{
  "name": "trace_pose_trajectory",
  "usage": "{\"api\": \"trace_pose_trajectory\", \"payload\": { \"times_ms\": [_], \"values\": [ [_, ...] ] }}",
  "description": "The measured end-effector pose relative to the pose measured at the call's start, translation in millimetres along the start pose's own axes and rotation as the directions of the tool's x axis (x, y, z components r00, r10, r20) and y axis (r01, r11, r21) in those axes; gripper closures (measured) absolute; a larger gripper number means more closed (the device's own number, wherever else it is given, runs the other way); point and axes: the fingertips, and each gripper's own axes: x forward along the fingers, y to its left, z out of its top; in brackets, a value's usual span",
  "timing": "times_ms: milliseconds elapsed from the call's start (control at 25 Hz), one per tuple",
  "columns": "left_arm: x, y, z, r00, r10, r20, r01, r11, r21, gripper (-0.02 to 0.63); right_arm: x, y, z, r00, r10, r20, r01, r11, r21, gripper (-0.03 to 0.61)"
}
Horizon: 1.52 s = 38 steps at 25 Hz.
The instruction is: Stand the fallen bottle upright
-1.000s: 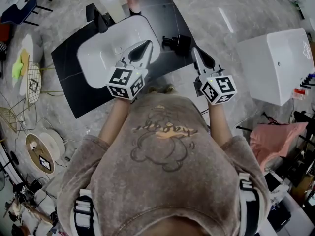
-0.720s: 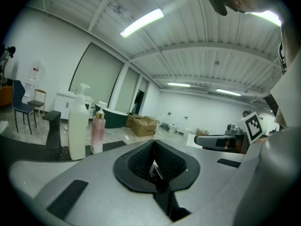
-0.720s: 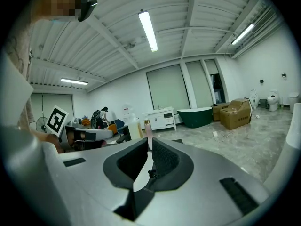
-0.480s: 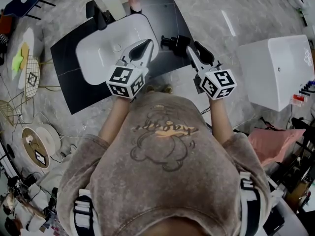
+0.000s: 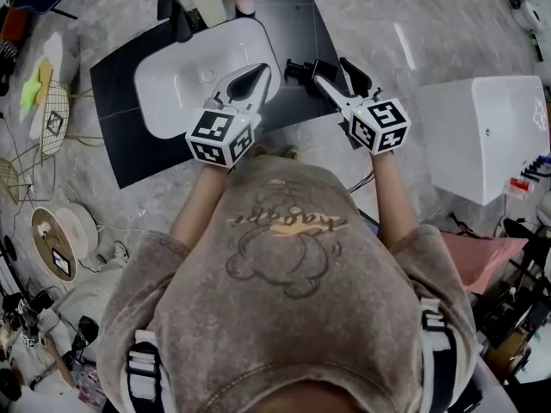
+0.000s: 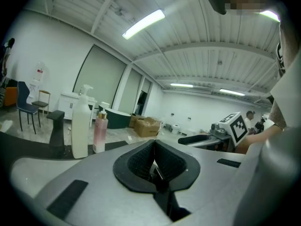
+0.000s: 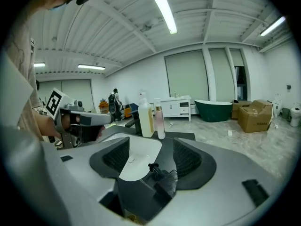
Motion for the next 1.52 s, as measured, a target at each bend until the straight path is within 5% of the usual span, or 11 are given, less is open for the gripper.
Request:
{"api": "trace_pose_trajectory", "payload": {
  "times_ms": [280, 680, 1240, 1520],
  "values": [
    [-1.9, 5.3, -0.6, 1.0, 0.027, 0.003, -0.027, 1.0, -0.008, 0.594, 37.9, -3.5, -24.4, 0.98, 0.098, -0.176, -0.123, 0.982, -0.14, 0.264],
    [-8.4, 16.7, -1.4, 0.997, 0.074, 0.007, -0.074, 0.997, -0.02, 0.594, 85.5, -2.8, -71.4, 0.89, 0.177, -0.421, -0.296, 0.925, -0.238, 0.25],
    [-25.0, 46.5, 2.6, 0.984, 0.177, 0.02, -0.176, 0.983, -0.048, 0.594, 125.7, -1.2, -137.4, 0.672, 0.153, -0.725, -0.558, 0.749, -0.358, 0.279],
    [-32.8, 54.2, 4.1, 0.979, 0.204, 0.03, -0.202, 0.978, -0.06, 0.594, 128.3, 0.5, -164.6, 0.573, 0.135, -0.808, -0.618, 0.719, -0.318, 0.297]
  ]
}}
